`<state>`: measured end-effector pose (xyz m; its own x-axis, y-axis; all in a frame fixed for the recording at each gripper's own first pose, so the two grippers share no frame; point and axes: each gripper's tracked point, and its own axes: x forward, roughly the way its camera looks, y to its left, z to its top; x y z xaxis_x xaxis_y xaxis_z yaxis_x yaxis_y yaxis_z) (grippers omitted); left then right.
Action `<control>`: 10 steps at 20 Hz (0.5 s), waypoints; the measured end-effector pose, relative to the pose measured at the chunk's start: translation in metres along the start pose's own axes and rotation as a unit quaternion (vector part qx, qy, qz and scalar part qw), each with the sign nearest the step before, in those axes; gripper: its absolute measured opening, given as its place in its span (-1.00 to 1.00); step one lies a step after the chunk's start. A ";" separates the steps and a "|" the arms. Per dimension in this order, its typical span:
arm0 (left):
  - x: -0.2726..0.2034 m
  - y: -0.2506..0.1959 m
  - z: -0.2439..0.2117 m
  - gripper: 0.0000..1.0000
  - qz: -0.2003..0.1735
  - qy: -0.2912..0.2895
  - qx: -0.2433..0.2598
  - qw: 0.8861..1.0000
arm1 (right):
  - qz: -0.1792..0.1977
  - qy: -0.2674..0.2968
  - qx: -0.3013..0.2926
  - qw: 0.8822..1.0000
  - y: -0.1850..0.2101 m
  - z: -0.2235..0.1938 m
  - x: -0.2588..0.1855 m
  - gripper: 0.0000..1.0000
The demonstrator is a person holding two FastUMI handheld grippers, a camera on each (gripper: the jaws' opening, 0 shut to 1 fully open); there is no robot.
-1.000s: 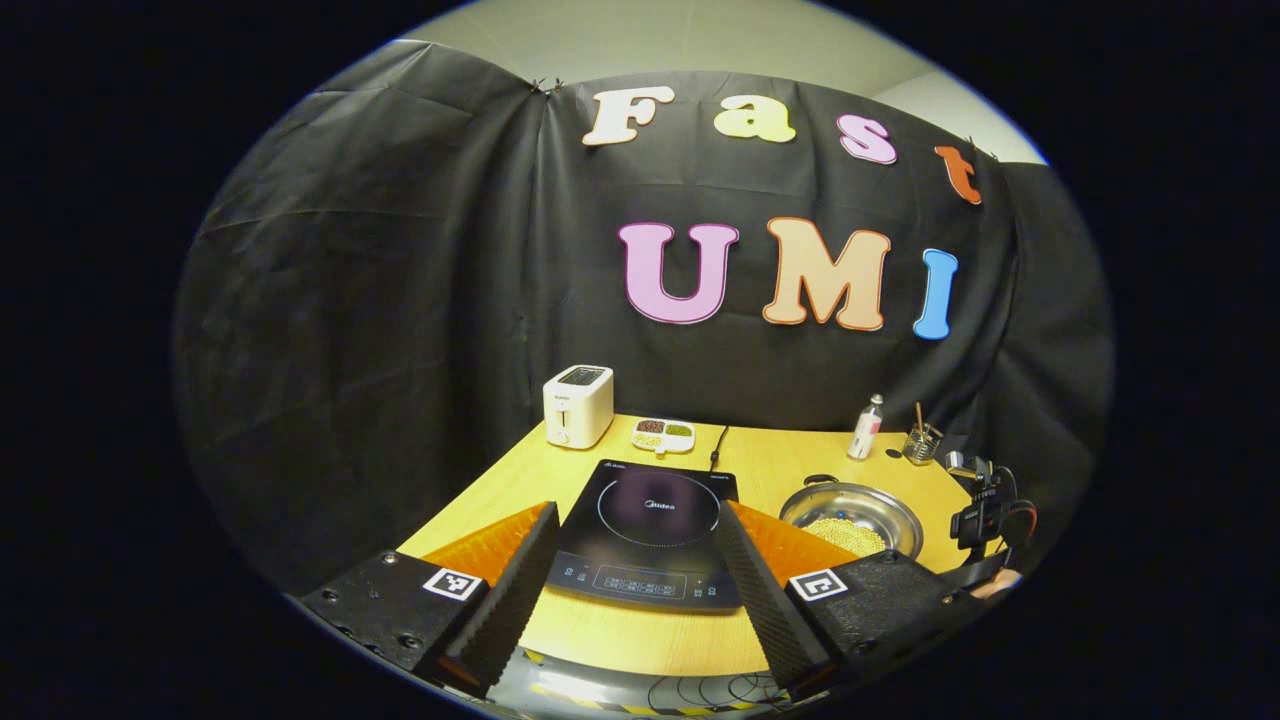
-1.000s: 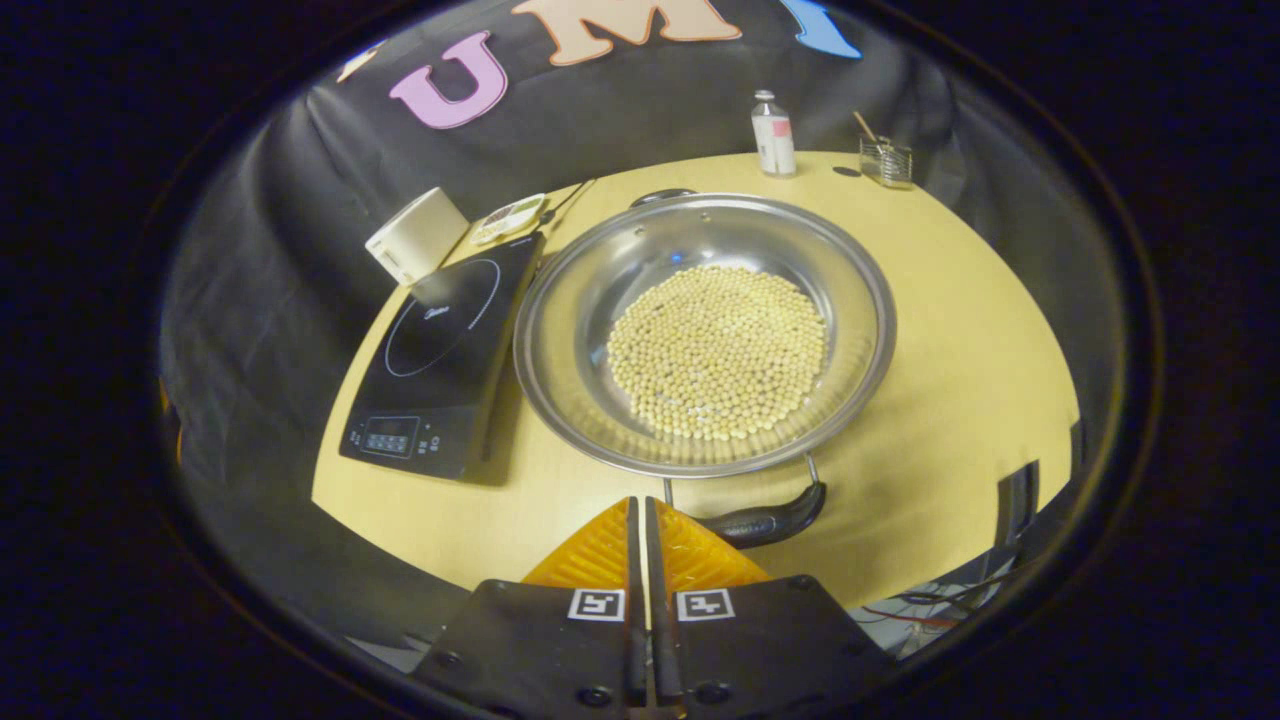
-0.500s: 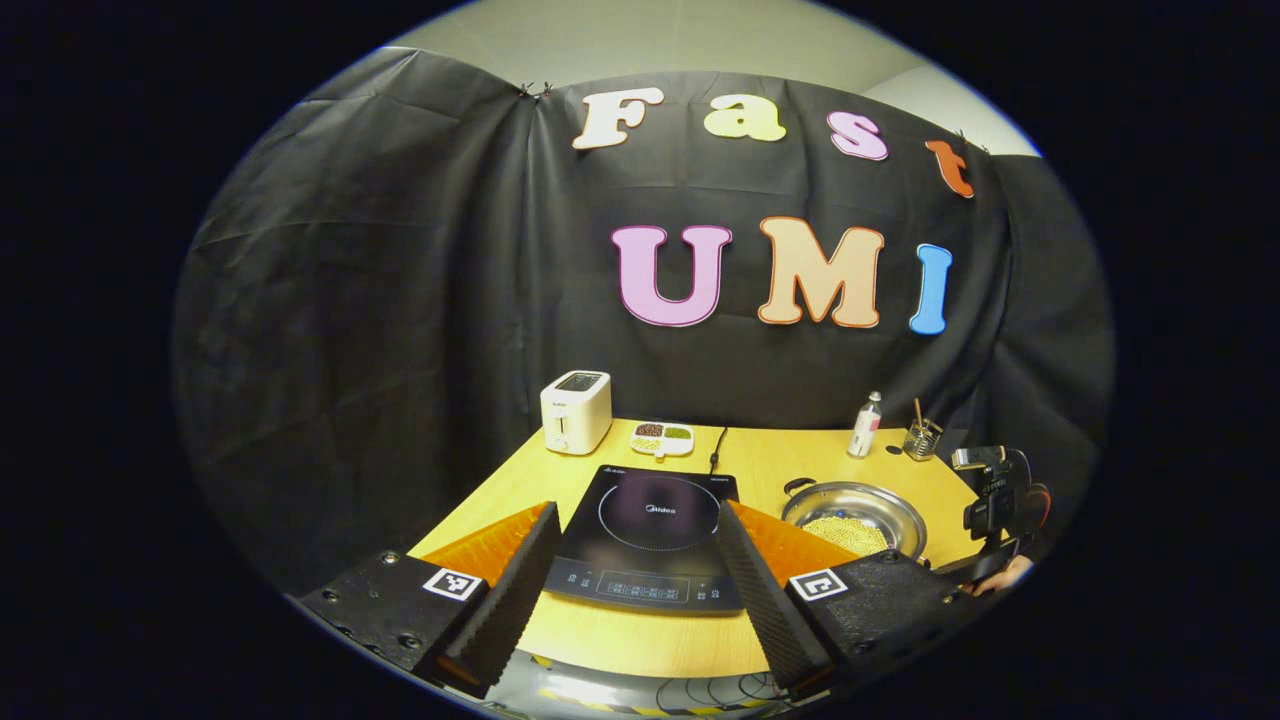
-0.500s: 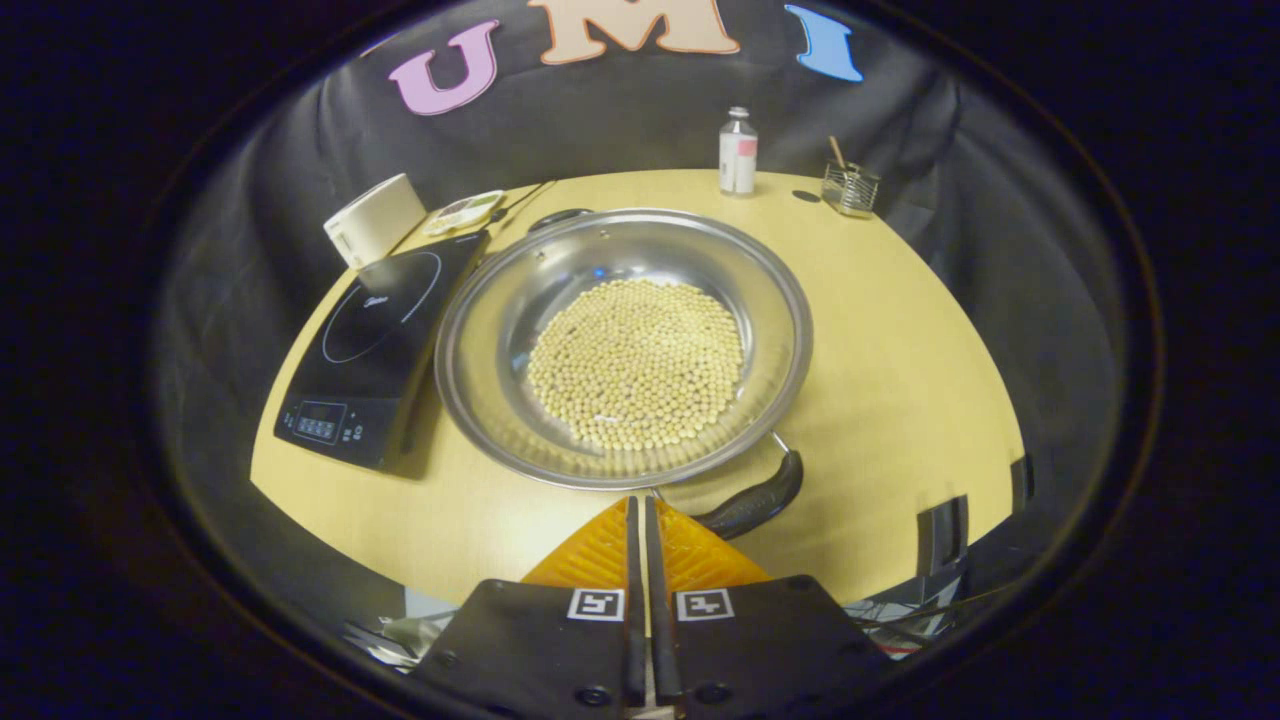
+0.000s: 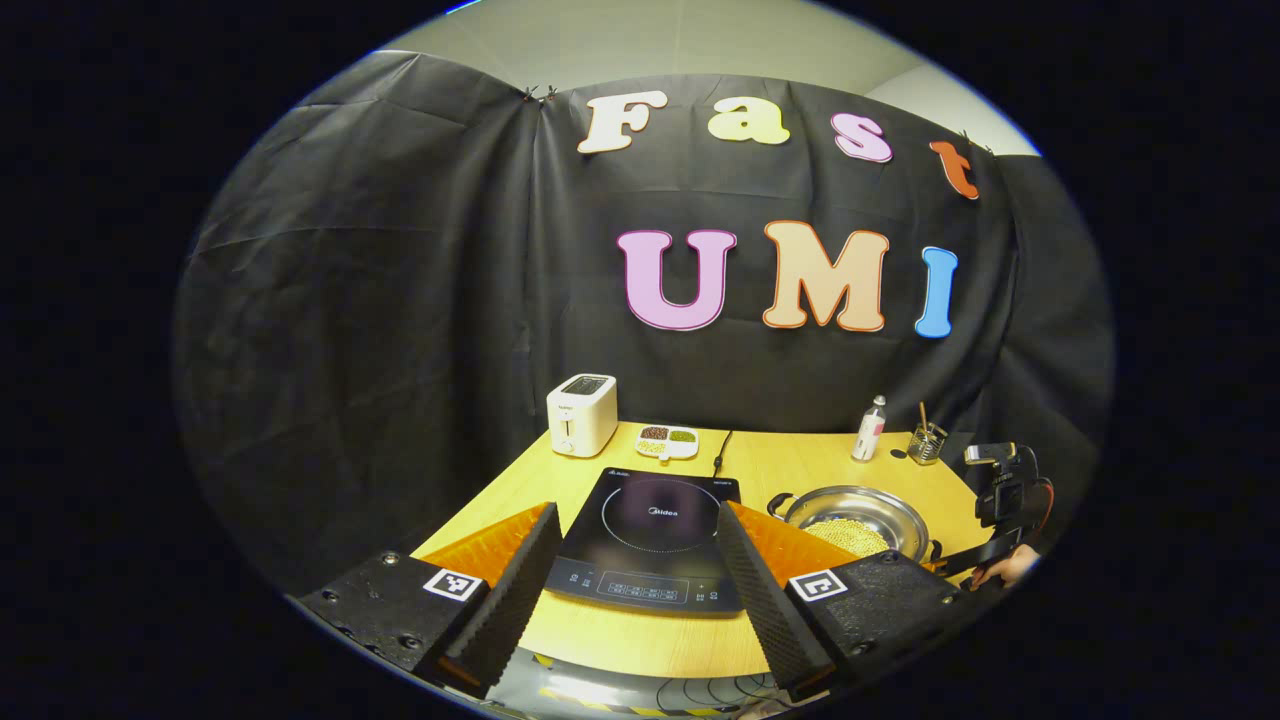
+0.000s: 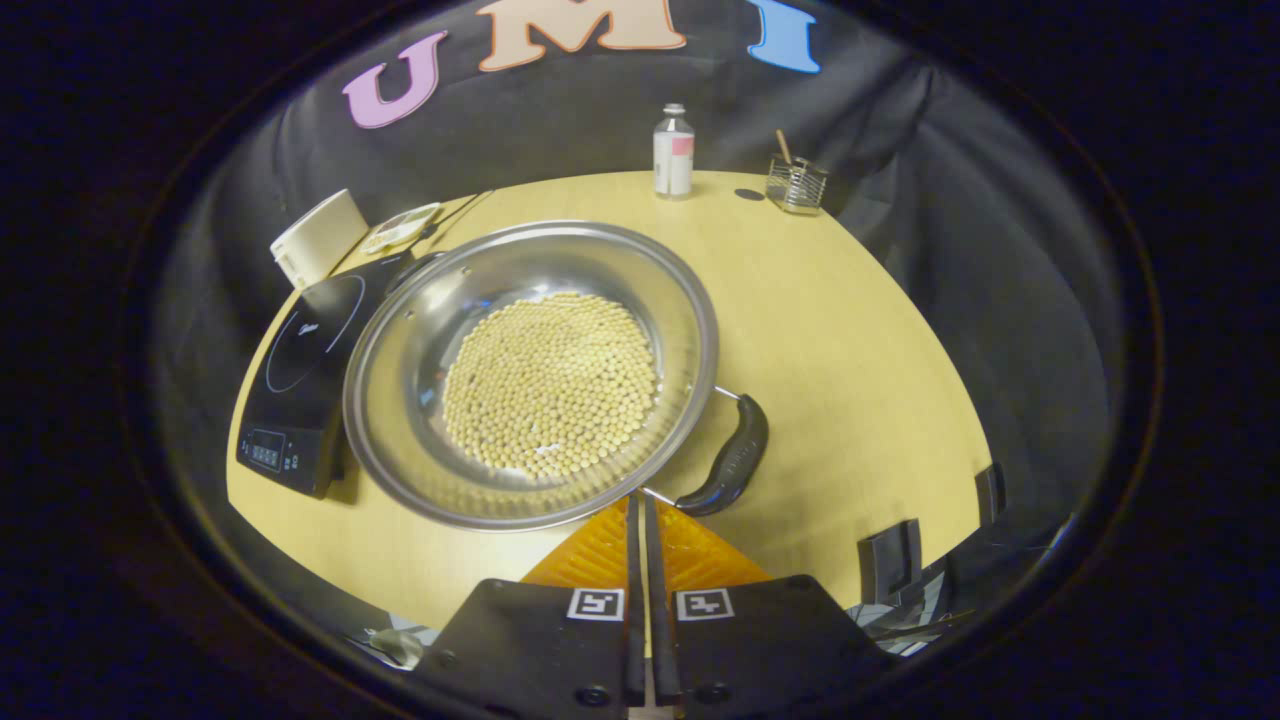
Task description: First push the handle of the pot to place it horizontally, then grasp the pot with both hands and set it on the induction cooktop.
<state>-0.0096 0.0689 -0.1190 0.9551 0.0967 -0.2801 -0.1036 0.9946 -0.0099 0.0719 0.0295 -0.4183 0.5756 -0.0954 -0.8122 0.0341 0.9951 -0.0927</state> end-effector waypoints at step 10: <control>0.016 -0.025 0.012 0.92 0.028 0.010 0.014 0.999 | 0.014 0.007 0.044 0.999 -0.035 0.038 0.032 -1.00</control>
<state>0.0120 0.0464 -0.1115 0.9421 0.1514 -0.2991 -0.1486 0.9884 0.0323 0.1198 -0.0077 -0.4188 0.5656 -0.0680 -0.8219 0.0904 0.9957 -0.0202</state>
